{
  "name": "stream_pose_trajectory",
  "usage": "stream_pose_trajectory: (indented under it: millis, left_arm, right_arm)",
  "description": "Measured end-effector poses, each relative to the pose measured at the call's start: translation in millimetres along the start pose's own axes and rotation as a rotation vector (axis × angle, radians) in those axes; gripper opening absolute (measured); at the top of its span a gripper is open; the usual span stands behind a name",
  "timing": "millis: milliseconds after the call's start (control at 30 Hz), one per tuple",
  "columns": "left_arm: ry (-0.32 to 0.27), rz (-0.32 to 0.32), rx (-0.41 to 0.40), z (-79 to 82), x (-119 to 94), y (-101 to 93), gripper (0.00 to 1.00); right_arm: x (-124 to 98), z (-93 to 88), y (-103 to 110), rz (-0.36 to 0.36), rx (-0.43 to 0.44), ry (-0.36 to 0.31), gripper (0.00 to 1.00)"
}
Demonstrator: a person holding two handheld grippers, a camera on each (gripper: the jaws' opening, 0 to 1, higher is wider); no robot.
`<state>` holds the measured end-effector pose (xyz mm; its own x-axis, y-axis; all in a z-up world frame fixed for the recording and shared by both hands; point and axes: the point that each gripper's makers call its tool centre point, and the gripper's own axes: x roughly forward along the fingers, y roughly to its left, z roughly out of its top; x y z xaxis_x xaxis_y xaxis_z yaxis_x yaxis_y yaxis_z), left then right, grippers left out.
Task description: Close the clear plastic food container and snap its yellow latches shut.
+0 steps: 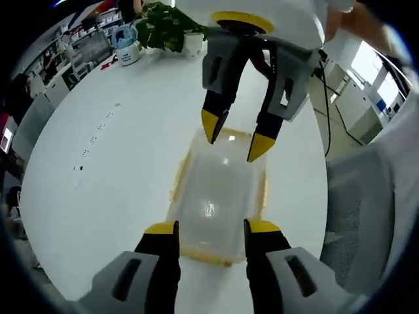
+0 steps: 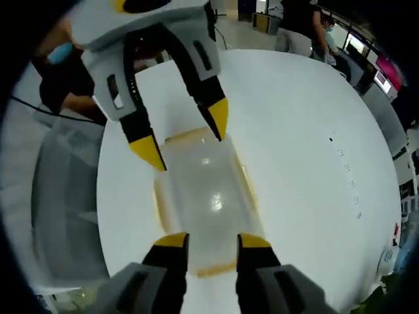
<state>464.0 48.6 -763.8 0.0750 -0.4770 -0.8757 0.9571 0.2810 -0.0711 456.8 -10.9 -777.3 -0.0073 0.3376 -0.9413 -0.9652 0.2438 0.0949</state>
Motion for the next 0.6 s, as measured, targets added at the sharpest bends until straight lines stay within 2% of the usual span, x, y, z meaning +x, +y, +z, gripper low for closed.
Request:
stream_pose_trajectory:
  millis: [367,600]
  left_arm:
    - [-0.025,-0.005,-0.006,8.8,5,-2.1,0.36]
    - [-0.032,-0.007,-0.003,11.3,7,-3.5,0.36]
  right_arm:
    - [5,15.6,3,0.016,-0.026,-0.034,0.25]
    - [8,17.4,3,0.018,-0.032,-0.039,0.24]
